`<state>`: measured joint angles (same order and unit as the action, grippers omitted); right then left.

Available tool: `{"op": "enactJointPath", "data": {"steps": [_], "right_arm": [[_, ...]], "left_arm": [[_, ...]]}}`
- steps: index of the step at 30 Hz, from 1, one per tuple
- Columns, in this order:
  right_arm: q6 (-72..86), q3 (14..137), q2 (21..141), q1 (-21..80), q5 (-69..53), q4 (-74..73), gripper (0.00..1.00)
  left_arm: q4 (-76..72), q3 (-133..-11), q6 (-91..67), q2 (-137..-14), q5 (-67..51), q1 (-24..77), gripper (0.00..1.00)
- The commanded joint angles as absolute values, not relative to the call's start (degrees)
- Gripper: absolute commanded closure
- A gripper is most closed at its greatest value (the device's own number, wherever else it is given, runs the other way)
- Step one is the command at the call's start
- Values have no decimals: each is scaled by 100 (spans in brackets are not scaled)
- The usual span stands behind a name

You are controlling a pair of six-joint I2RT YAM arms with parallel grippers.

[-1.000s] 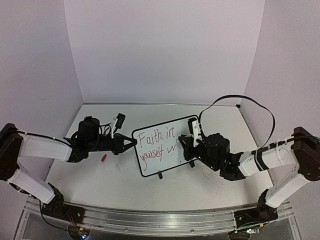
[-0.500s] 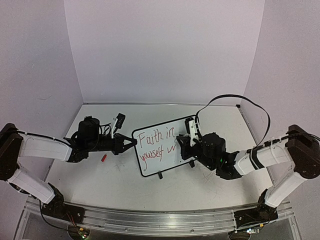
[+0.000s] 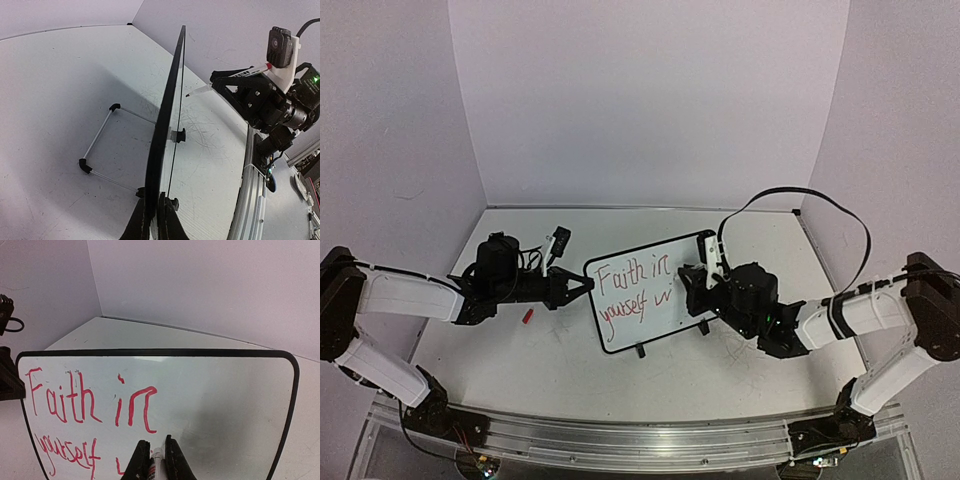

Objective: Write a sentence on the whiteboard

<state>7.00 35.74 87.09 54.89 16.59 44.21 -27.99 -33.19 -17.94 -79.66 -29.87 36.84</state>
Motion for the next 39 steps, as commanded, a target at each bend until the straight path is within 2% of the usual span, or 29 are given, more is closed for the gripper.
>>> {"op": "enactJointPath", "data": {"steps": [1,22,39], "right_arm": [[803,3523,8642,5465,1589,4497,100],[816,3710,9090,5461,1730,4523,100],[1203,3474,8997,5496,1681,4229,100]], "left_arm": [[-2703,-3473,-1538,-7895,-2866,3711,100],[-2666,-3449,-1512,-7812,-2833,3710,100],[-2653,-3433,-1498,-7782,-2822,3710,100]]}}
